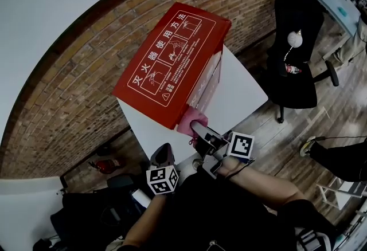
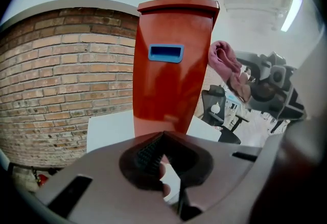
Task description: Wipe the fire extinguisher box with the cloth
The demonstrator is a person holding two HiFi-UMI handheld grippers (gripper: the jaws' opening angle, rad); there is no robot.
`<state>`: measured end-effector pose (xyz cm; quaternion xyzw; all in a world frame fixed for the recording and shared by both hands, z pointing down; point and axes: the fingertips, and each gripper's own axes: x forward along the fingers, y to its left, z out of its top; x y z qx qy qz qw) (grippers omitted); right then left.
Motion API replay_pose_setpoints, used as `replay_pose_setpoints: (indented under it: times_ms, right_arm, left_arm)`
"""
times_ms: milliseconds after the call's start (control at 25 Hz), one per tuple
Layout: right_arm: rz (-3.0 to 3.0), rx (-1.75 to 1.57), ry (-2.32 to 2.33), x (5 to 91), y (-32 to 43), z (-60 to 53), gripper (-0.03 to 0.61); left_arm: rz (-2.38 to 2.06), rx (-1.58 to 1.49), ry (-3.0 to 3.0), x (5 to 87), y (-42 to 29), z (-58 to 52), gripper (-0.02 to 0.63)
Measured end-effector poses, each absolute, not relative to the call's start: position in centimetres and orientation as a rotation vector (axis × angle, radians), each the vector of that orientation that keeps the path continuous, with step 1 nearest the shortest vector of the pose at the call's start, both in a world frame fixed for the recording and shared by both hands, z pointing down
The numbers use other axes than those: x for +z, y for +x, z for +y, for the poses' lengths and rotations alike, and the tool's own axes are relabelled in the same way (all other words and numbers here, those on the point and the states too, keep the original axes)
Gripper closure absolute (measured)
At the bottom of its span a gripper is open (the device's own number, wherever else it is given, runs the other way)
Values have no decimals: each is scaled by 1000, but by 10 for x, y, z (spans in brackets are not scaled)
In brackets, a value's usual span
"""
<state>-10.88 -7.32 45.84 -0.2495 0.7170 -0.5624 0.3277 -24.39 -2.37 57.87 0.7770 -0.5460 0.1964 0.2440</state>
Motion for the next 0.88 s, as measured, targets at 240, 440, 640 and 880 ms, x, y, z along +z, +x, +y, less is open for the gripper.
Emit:
replay_pose_setpoints:
  times_ms: [240,440,640,880]
  right_arm:
    - [1886,-1484,-694,481,-108,-73,468]
    - [1897,-1489,-728,501,-108,-74,468]
    - [1907,-1504,-766,518,-107,-76,468]
    - [1882,-1542,-802,537,-107,-76,468]
  left_arm:
    - [-1495,543,2122,578,-245,-18,586]
    - [-1498,551,2119,580,-249,-14,586]
    - [-1495,561,2115,582,-253,-11,586]
    - [-1485,565,2122,584,-253,-11,586]
